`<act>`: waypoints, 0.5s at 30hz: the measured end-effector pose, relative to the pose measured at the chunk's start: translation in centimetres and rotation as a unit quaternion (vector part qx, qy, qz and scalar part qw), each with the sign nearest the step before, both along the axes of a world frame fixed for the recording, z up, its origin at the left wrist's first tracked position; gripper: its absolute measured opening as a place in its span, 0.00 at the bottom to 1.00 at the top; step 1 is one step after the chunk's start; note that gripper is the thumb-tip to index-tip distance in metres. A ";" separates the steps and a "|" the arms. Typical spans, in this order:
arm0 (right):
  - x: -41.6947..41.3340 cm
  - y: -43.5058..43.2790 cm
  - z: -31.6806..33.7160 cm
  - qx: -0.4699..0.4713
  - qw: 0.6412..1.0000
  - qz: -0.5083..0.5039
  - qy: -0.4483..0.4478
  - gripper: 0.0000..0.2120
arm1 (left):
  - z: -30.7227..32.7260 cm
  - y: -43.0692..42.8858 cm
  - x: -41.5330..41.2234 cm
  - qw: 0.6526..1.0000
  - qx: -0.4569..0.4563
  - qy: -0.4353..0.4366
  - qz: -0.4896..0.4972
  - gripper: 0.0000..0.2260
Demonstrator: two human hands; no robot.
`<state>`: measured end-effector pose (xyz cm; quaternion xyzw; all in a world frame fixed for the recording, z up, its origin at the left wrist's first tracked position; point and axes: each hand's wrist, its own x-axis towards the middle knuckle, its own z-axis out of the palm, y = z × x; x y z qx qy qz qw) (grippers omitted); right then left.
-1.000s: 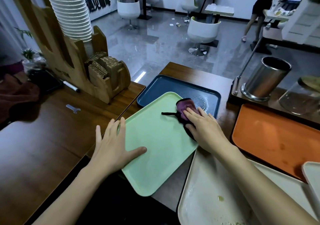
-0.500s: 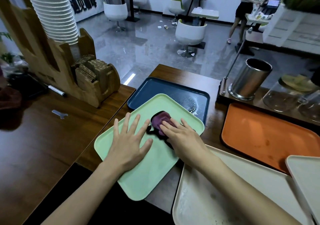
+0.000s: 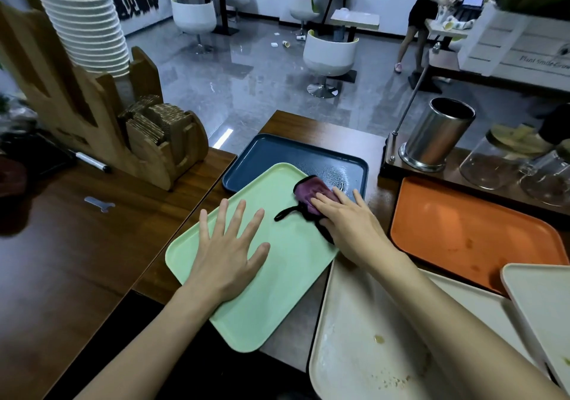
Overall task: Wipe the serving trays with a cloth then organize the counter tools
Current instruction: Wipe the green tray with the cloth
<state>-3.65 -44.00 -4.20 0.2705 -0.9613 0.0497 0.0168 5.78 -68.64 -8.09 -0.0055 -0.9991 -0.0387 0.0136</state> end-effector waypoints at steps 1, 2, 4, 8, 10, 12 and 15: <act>0.2 0.6 -0.2 -0.009 1.000 0.010 0.005 0.24 | 0.0 0.0 0.0 1.000 0.002 0.002 0.000 0.31; 0.4 0.9 -0.6 -0.019 1.000 0.016 0.008 0.24 | 0.0 0.0 0.0 1.000 0.001 0.002 -0.001 0.30; 1.1 1.1 -1.0 -0.039 0.999 0.029 0.008 0.25 | 0.0 0.0 0.0 1.000 0.002 0.002 -0.005 0.29; 3.9 -0.6 -1.5 -0.075 0.992 0.099 0.030 0.28 | -0.1 0.2 0.0 1.000 0.017 0.020 -0.003 0.28; 6.2 -2.1 -2.6 -0.088 0.985 0.142 0.031 0.28 | -0.3 -0.1 -0.1 1.000 0.005 0.025 -0.007 0.28; 8.3 -3.4 -3.4 -0.101 0.979 0.177 0.027 0.26 | -0.3 -0.3 -0.1 1.000 -0.001 0.024 -0.014 0.33; 9.0 -3.7 -3.6 -0.104 0.978 0.181 0.023 0.24 | -0.1 -0.5 -0.2 1.000 -0.003 0.028 -0.011 0.35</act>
